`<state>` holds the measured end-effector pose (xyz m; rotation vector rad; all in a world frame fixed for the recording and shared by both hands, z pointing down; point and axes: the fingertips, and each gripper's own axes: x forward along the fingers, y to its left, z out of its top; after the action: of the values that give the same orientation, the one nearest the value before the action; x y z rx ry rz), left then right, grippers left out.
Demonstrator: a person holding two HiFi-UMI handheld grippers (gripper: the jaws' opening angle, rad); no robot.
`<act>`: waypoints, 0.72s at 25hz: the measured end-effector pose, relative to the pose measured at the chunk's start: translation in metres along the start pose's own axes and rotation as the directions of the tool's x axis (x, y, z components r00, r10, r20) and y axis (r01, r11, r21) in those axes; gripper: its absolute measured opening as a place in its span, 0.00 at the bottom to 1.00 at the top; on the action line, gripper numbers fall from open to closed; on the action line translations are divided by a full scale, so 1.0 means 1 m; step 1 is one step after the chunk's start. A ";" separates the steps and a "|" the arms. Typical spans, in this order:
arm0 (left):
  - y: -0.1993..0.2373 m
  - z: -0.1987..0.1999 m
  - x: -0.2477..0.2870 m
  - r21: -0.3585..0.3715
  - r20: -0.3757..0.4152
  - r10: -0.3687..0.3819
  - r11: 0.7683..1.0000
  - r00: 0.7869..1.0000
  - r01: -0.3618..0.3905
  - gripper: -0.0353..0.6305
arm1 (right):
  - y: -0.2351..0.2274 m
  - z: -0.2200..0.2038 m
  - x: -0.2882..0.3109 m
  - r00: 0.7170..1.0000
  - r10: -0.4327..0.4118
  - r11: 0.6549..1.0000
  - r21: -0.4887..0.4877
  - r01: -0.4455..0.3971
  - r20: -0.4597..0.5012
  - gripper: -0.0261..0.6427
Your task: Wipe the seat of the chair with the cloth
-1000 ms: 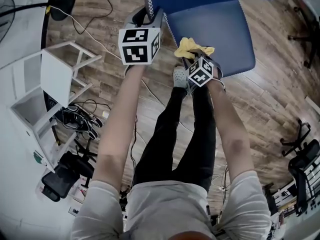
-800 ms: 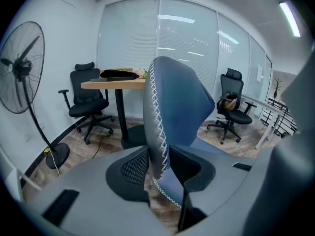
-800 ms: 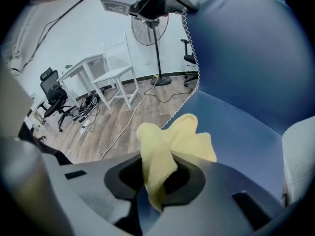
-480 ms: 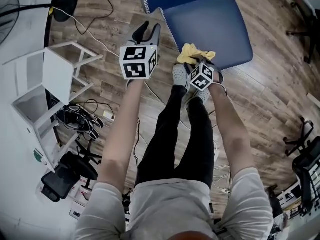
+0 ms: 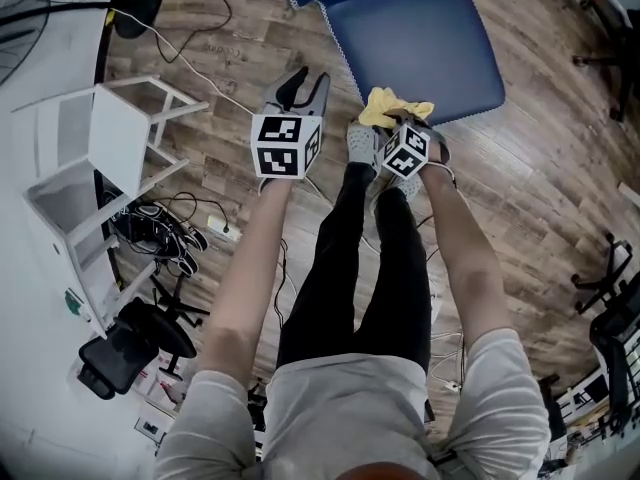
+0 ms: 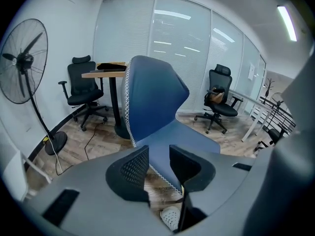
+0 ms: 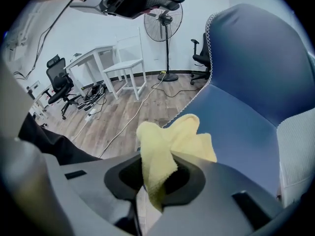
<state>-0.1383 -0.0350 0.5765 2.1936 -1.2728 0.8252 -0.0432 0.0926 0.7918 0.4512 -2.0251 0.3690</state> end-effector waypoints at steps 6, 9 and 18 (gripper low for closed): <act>-0.029 -0.014 -0.035 -0.034 -0.013 -0.018 0.999 1.000 0.017 0.27 | 0.024 -0.050 -0.015 0.980 0.041 0.995 -0.077 -0.057 -0.197 0.15; -0.044 -0.022 -0.061 -0.066 -0.014 -0.021 0.998 1.000 0.020 0.27 | 0.030 -0.094 -0.046 0.958 0.001 1.000 -0.010 -0.004 -0.286 0.15; -0.065 -0.020 -0.165 -0.118 -0.001 0.004 0.993 1.000 -0.004 0.27 | 0.035 -0.093 -0.222 0.982 -0.185 0.870 0.459 0.179 -0.032 0.15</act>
<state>-0.1503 0.1066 0.4688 2.0982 -1.2924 0.7333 0.1107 0.1999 0.6363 0.9340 -1.8784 0.7373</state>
